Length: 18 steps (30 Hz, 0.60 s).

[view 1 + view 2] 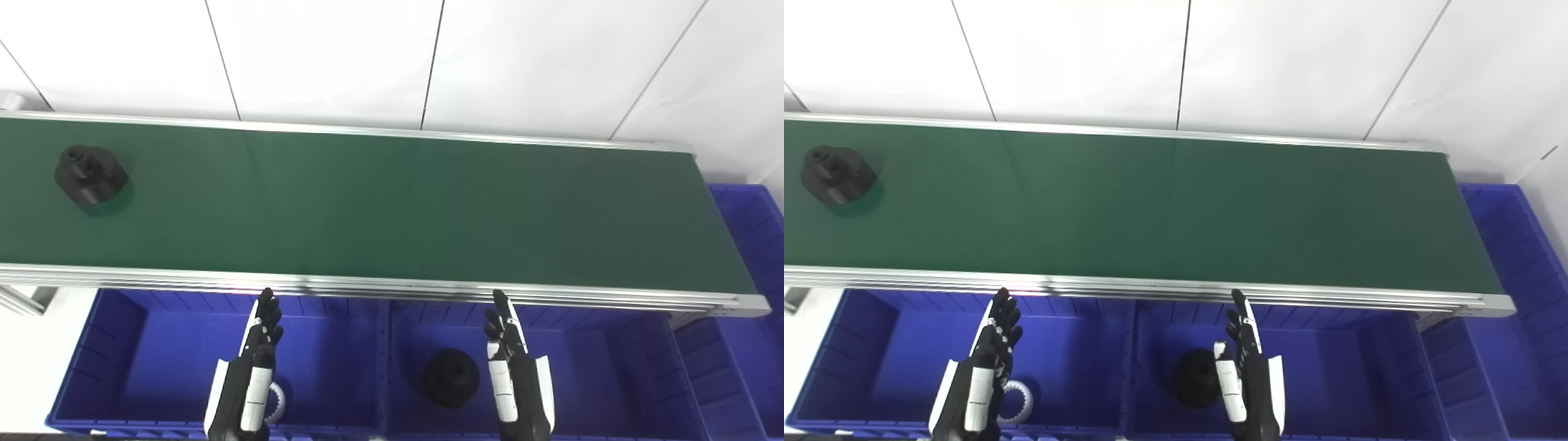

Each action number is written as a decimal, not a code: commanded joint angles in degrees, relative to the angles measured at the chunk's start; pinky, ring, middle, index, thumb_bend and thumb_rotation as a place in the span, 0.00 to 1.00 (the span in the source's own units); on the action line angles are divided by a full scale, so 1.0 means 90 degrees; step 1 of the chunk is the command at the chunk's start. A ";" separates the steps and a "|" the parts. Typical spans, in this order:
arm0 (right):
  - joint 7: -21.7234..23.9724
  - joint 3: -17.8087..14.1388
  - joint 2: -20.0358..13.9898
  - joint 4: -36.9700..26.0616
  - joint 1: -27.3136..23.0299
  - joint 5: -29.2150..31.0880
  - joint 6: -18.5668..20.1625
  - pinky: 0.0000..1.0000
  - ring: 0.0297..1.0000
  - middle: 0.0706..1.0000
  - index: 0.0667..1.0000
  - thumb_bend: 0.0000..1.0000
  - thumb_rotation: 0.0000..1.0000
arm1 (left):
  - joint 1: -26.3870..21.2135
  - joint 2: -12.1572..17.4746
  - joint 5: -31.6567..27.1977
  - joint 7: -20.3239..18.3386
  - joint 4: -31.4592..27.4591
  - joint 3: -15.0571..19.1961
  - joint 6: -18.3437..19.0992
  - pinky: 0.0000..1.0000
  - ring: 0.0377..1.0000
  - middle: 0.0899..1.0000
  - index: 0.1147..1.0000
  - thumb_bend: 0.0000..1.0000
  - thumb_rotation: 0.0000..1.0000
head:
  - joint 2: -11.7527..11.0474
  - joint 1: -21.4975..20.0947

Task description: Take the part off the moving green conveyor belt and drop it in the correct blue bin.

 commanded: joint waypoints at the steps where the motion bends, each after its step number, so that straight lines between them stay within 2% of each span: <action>1: 0.0015 -0.0007 0.0062 -0.0231 0.0074 -0.0052 -0.0060 0.91 0.95 0.98 0.96 0.71 1.00 | 0.0001 -0.0057 0.0030 0.0032 -0.0124 -0.0052 -0.0204 1.00 1.00 1.00 1.00 0.58 0.96 | 0.0013 0.0011; 18: 0.0055 -0.0043 0.0064 -0.0187 0.0057 0.0019 -0.0056 0.90 0.95 0.98 0.96 0.71 1.00 | -0.0014 -0.0063 -0.0033 -0.0004 -0.0123 -0.0058 -0.0197 1.00 1.00 1.00 1.00 0.58 0.94 | 0.0001 -0.0010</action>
